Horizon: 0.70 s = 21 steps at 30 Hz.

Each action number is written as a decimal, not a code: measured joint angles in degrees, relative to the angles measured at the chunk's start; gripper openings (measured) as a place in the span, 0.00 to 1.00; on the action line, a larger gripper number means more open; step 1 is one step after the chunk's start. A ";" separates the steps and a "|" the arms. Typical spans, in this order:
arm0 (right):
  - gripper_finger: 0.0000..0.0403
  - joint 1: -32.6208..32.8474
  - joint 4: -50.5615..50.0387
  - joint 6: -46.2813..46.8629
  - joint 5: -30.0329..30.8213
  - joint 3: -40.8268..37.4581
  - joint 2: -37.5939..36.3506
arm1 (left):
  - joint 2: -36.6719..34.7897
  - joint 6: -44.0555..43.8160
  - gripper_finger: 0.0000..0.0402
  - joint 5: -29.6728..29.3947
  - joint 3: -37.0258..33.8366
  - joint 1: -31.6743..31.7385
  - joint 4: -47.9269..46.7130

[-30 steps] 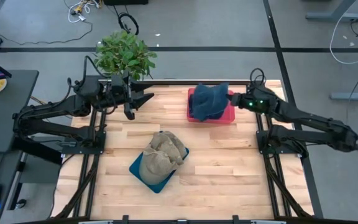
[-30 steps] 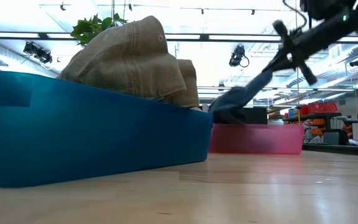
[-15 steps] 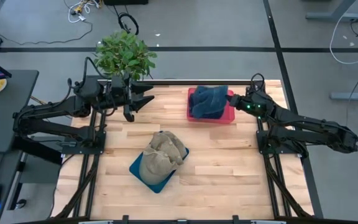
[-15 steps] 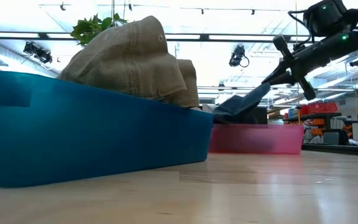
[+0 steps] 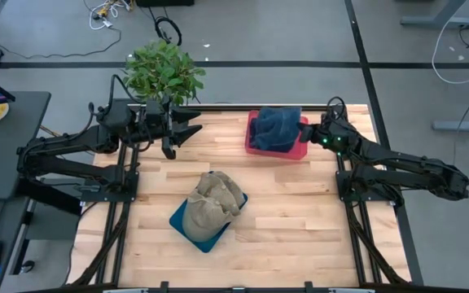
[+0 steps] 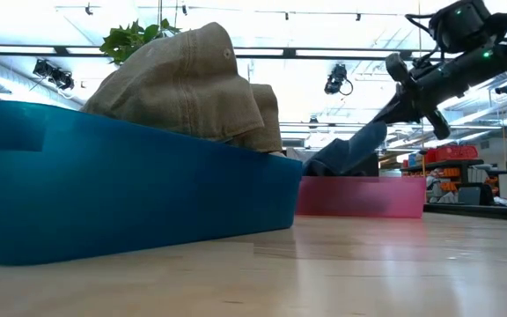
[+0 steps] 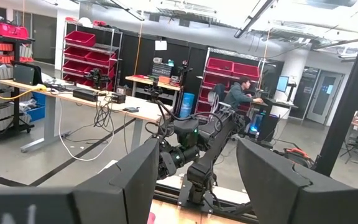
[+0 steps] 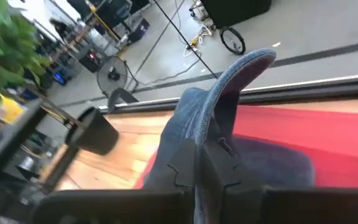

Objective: Pick & Place hat
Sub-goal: Put the blue cap into the pink bin

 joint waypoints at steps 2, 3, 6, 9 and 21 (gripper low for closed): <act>0.02 0.01 -0.85 -1.58 0.00 0.00 0.00 | 0.00 -0.01 0.55 0.00 0.00 0.00 0.00; 0.02 0.01 -1.40 -2.07 -0.01 0.00 0.00 | 0.00 -0.01 0.55 0.00 0.00 0.00 0.00; 0.02 0.00 -2.87 -2.91 -0.60 0.00 0.12 | 0.02 -0.01 0.55 0.00 0.00 0.02 0.00; 0.02 0.00 -5.41 -2.38 -1.40 0.00 0.80 | 0.04 -0.01 0.55 0.00 0.00 0.02 0.00; 0.02 -0.57 -8.69 14.46 -2.71 0.04 7.62 | 0.04 -0.32 0.55 0.00 0.00 0.02 0.00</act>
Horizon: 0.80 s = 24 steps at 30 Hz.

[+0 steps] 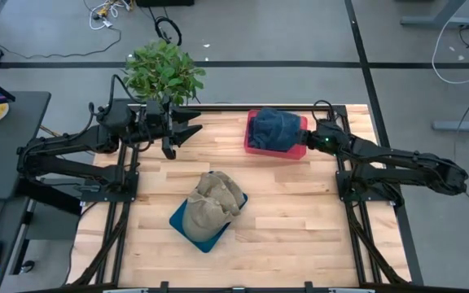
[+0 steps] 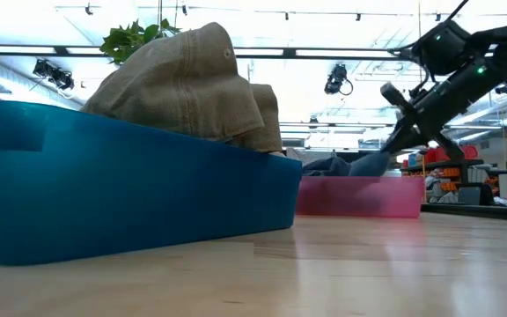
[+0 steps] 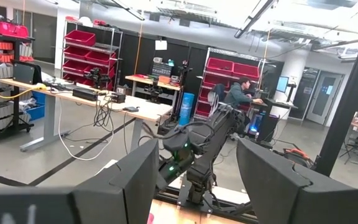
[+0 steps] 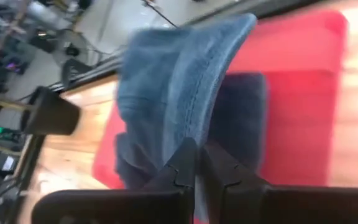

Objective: Pick & Place hat
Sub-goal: Put the blue cap into the pink bin

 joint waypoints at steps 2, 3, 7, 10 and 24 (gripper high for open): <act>0.02 -0.08 -0.30 2.10 -0.09 0.00 1.43 | 0.00 -0.07 0.55 0.00 0.00 -0.01 0.00; 0.02 -0.08 -0.13 2.38 -0.28 0.00 2.00 | 0.00 -0.08 0.55 -0.02 0.00 -0.16 0.00; 0.02 -0.08 -0.26 3.95 -0.73 -0.01 3.07 | 0.00 0.11 0.55 -0.02 0.00 -1.07 0.00; 0.02 -0.08 -0.49 4.44 -0.74 0.00 3.35 | 0.00 0.14 0.55 -0.02 0.00 -1.88 0.00; 0.02 -0.08 -8.13 7.10 -3.86 -0.13 3.42 | 0.00 0.29 0.55 -0.04 0.00 -2.58 0.00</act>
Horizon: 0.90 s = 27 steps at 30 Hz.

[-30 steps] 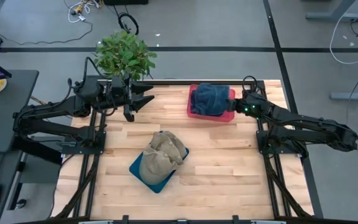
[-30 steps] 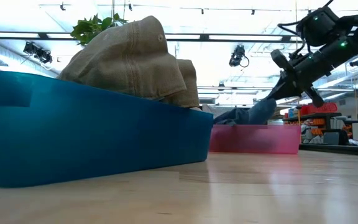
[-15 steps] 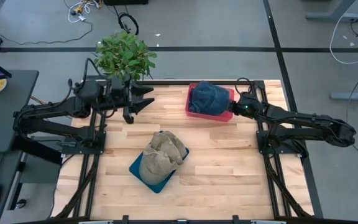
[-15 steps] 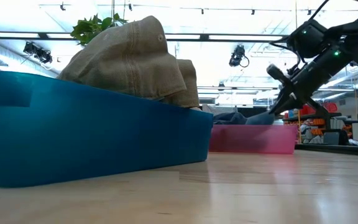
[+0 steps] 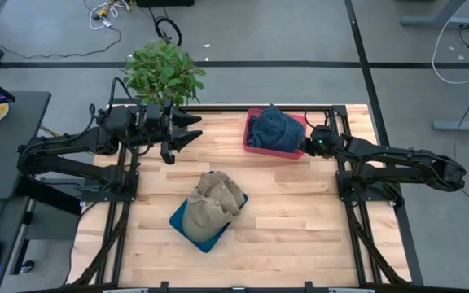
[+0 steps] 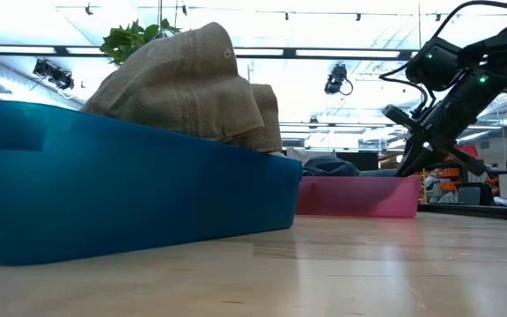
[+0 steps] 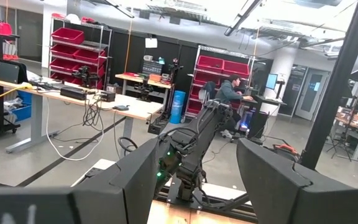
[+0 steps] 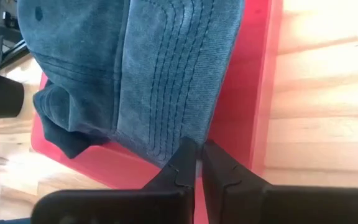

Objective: Pick & Place hat
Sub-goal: Put the blue cap into the pink bin

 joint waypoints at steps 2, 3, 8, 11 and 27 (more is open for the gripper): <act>0.02 0.00 0.02 -0.02 0.02 0.00 0.00 | 0.00 0.00 0.55 0.00 0.00 -0.05 0.00; 0.02 0.00 0.02 -0.02 0.02 0.00 0.00 | 0.00 0.00 0.55 0.00 0.00 -0.07 0.00; 0.02 0.00 -1.55 0.92 0.02 0.00 -0.02 | 0.00 0.00 0.55 0.00 0.00 -0.07 -0.01; 0.05 0.00 -1.77 1.08 0.00 0.00 -0.02 | 0.00 0.00 0.55 0.02 0.00 -0.07 -0.36; 0.61 0.00 -0.51 1.47 -1.36 0.31 -2.15 | 0.02 1.68 0.55 0.00 0.02 -0.02 -2.51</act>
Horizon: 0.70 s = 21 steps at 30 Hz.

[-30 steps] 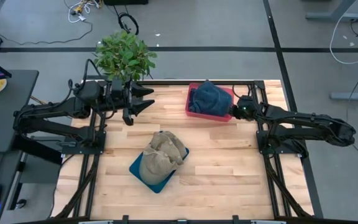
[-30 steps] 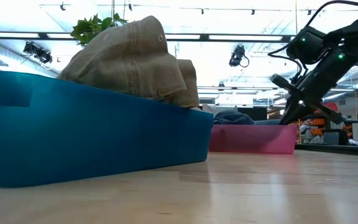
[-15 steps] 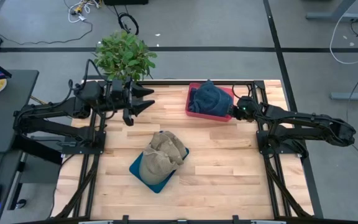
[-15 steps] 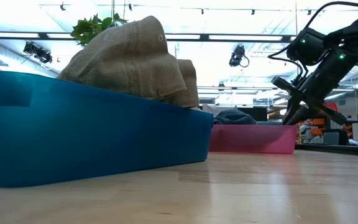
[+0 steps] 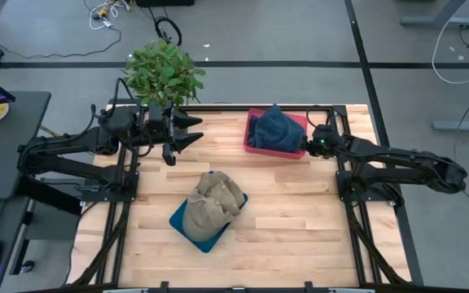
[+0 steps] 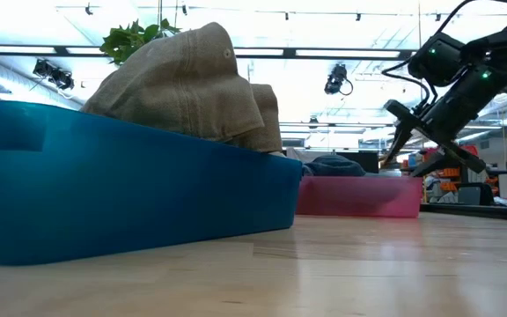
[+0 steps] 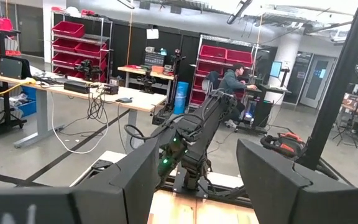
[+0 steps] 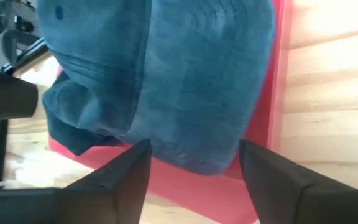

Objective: Pick & Place hat
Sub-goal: Put the blue cap into the pink bin, then return to home position

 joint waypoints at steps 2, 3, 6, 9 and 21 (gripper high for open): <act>0.62 0.00 -0.91 -0.12 0.43 1.04 -0.77 | 0.00 0.36 0.55 0.00 0.00 0.00 0.00; 0.62 0.00 -1.31 -0.56 0.56 1.67 -1.13 | 0.00 0.39 0.55 0.00 0.00 0.00 0.00; 0.61 0.00 -1.74 -2.80 1.15 3.65 -1.89 | -0.01 0.55 0.55 0.00 0.00 0.00 -0.07; 0.59 0.00 -1.74 -4.34 1.37 6.30 -2.42 | -0.01 0.55 0.55 0.00 0.00 0.00 -0.18; 0.40 2.68 -3.31 -27.76 -17.04 22.38 -4.12 | -0.02 6.81 0.43 -0.72 0.00 -0.02 -6.79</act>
